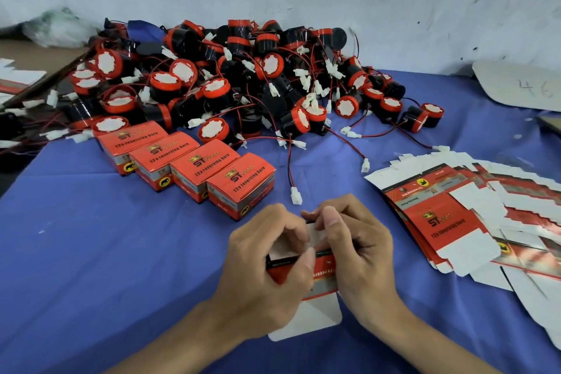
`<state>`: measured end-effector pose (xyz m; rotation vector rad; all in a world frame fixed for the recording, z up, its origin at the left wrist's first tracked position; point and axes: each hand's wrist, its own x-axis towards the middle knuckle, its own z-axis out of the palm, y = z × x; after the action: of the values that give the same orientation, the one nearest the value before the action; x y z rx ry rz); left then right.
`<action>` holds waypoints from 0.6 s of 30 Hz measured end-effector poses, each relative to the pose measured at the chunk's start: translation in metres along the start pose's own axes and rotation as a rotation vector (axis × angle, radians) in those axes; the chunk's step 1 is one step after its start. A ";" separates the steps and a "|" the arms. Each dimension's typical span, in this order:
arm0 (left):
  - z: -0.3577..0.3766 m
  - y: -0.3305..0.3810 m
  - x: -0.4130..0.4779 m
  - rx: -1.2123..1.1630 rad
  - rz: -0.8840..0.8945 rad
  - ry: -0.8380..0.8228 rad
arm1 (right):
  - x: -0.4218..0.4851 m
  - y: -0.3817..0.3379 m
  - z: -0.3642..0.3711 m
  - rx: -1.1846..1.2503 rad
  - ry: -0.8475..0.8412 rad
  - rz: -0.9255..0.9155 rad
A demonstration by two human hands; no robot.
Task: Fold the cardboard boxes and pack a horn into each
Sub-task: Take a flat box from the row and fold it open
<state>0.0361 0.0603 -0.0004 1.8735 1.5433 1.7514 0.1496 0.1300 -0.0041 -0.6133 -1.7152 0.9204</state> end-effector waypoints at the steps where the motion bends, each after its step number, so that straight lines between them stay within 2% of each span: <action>1: -0.001 0.000 0.001 0.001 -0.010 -0.045 | 0.001 0.000 -0.001 -0.011 0.012 -0.006; 3: -0.005 0.000 0.004 0.025 -0.058 -0.136 | 0.004 0.000 -0.001 -0.042 0.050 -0.021; 5: -0.009 -0.001 0.006 0.091 -0.105 -0.145 | 0.009 0.000 -0.003 -0.098 0.111 -0.063; 8: -0.012 -0.007 0.012 0.294 -0.064 0.054 | 0.013 -0.001 -0.012 -0.247 0.171 -0.170; 10: -0.011 -0.008 0.014 0.327 -0.089 0.139 | 0.012 -0.005 -0.011 -0.195 0.070 -0.038; 12: -0.005 -0.009 0.008 0.271 -0.102 0.014 | 0.010 -0.010 -0.004 -0.004 -0.091 0.182; 15: 0.003 -0.014 -0.005 0.037 -0.167 -0.368 | 0.009 -0.012 -0.003 0.293 -0.189 0.355; 17: -0.001 -0.018 -0.004 -0.058 -0.243 -0.484 | 0.012 -0.010 -0.011 0.311 -0.247 0.390; 18: -0.005 -0.020 -0.002 -0.090 -0.277 -0.475 | 0.014 -0.009 -0.015 0.204 -0.287 0.361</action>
<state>0.0219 0.0654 -0.0141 1.7611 1.4245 1.1353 0.1598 0.1403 0.0134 -0.6922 -1.7603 1.4789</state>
